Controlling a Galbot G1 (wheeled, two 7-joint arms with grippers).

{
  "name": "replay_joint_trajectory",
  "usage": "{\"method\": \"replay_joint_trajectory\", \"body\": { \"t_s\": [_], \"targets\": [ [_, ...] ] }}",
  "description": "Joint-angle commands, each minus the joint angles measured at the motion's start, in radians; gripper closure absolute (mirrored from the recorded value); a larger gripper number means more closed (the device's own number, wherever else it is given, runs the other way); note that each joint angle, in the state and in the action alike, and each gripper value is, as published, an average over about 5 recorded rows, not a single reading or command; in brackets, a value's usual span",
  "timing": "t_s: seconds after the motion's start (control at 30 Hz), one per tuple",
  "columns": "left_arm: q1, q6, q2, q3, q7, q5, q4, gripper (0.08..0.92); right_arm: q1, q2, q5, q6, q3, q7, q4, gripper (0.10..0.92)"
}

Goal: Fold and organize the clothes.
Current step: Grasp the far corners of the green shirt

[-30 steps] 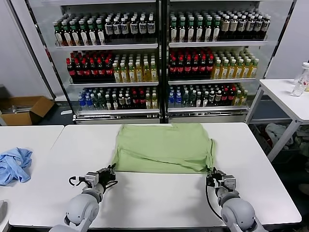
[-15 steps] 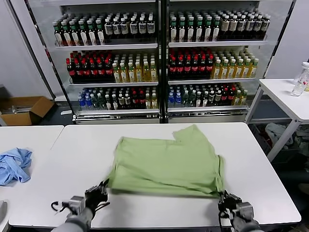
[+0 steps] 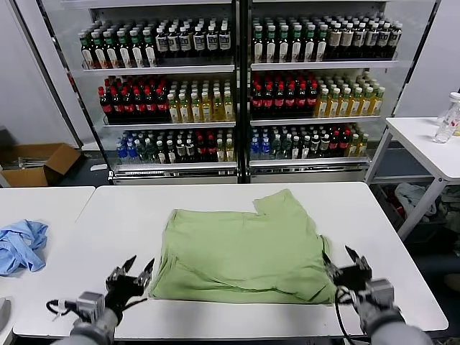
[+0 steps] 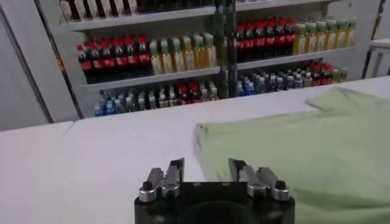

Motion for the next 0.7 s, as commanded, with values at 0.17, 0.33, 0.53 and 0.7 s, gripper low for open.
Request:
{"method": "replay_joint_trajectory", "body": {
  "t_s": [0.17,0.33,0.53,0.7],
  "targets": [
    [-0.564,0.033,0.008,0.283,-0.017,-0.092,0.441,0.243,0.606,0.102,0.023,-0.011,-0.301,0.001,-0.541,0.204],
    [-0.695,0.036,-0.033,0.369,-0.009,-0.099,0.58,0.182,0.749,0.176,0.017,-0.008,-0.352,0.002,-0.746,0.202],
    [-0.793,0.037,-0.07,0.419,-0.009,-0.101,0.711,0.177,0.807,0.231,0.018,-0.009,-0.371,-0.016,-0.907,0.203],
    [-0.821,0.05,-0.081,0.436,-0.014,-0.108,0.77,0.177,0.816,0.259,0.012,-0.011,-0.39,-0.03,-0.992,0.203]
  ]
}}
